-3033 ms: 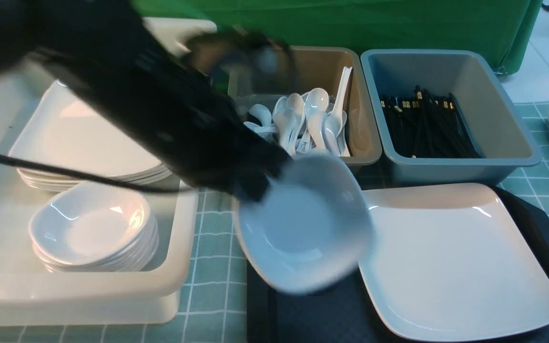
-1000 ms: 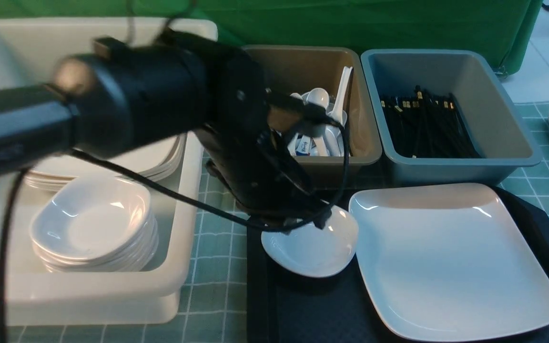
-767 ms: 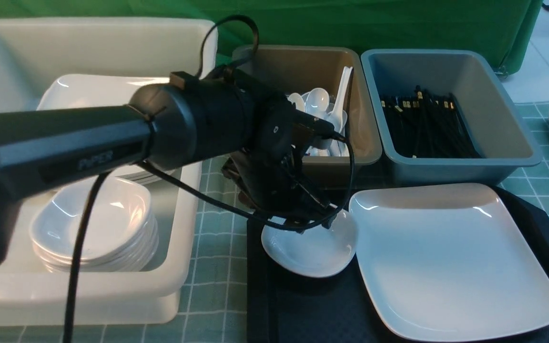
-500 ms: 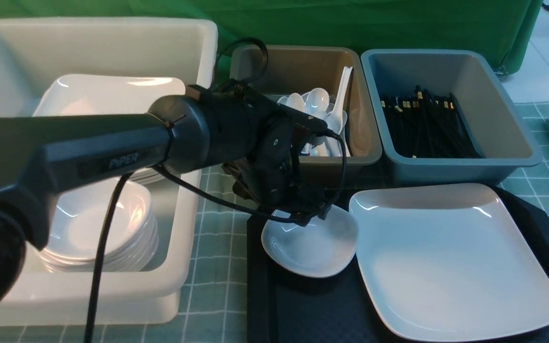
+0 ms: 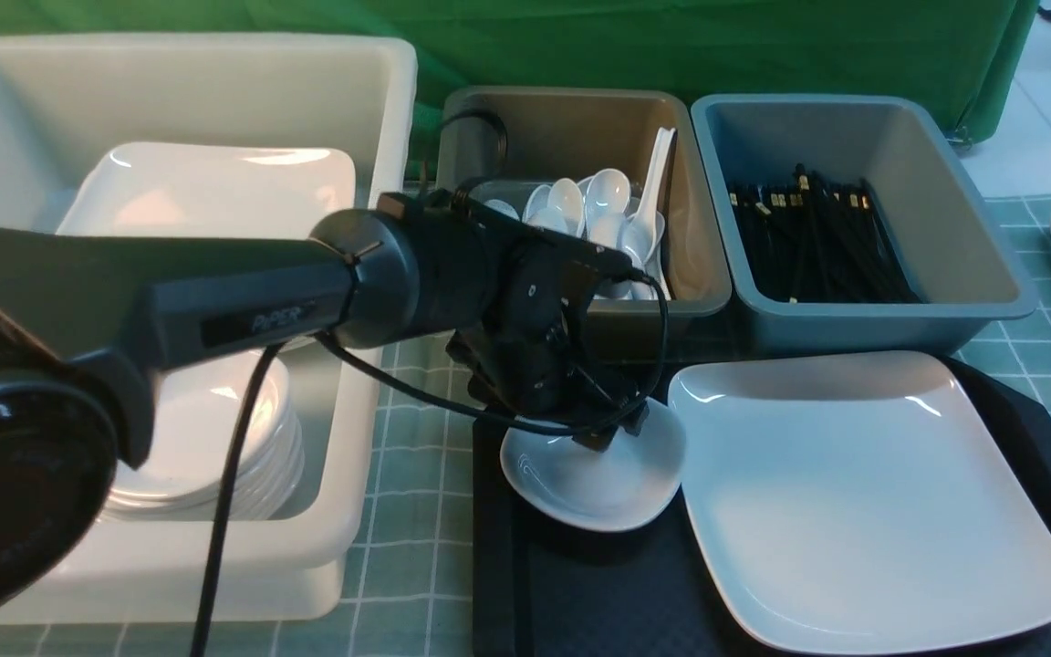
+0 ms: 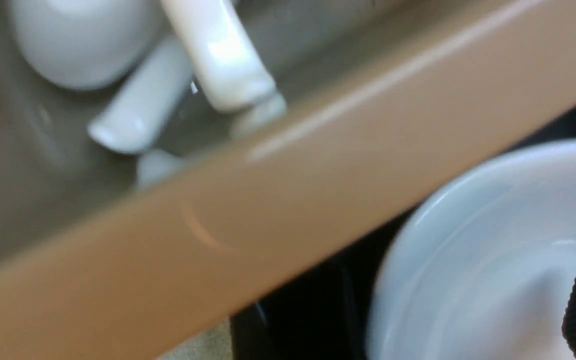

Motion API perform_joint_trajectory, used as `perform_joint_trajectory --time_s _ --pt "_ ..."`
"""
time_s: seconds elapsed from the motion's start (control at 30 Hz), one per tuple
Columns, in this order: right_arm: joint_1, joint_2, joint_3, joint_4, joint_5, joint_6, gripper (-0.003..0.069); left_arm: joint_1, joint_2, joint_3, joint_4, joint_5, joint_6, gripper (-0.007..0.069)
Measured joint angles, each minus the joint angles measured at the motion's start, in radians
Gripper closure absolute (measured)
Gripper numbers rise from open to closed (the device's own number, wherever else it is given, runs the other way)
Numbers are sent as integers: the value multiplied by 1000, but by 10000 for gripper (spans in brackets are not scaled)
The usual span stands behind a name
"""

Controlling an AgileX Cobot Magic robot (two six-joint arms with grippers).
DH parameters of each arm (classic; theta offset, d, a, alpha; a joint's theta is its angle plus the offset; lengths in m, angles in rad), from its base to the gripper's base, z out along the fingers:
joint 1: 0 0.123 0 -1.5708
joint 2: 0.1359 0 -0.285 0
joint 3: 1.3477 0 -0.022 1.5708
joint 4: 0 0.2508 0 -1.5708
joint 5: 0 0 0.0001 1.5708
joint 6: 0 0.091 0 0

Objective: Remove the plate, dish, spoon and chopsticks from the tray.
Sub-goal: Use the left arm to grab a small plate from the dinner plate, then use the left arm to put the small plate into the large storage box on the left

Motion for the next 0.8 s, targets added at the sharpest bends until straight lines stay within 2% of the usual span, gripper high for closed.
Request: perform_joint_trajectory --time_s 0.1,0.2,0.27,0.3,0.33,0.37,0.6,0.8 --pt "0 0 0 0 0 0 623 0 5 0 -8 -2 4 74" --pt "0 0 0 0 0 0 617 0 5 0 -16 16 8 148" --pt "0 0 0 1 0 -1 615 0 5 0 -26 34 8 232" --pt "0 0 0 1 0 -1 614 0 2 -2 -29 66 8 346" --pt "0 0 0 1 0 -1 613 1 -2 -3 -32 82 8 424" --pt "0 0 0 1 0 -1 613 3 -7 -4 -40 90 8 451" --pt "0 0 0 2 0 -1 606 2 -35 -12 -46 167 -1 482" --pt "0 0 0 7 0 -1 603 0 -142 -6 -48 301 37 589"
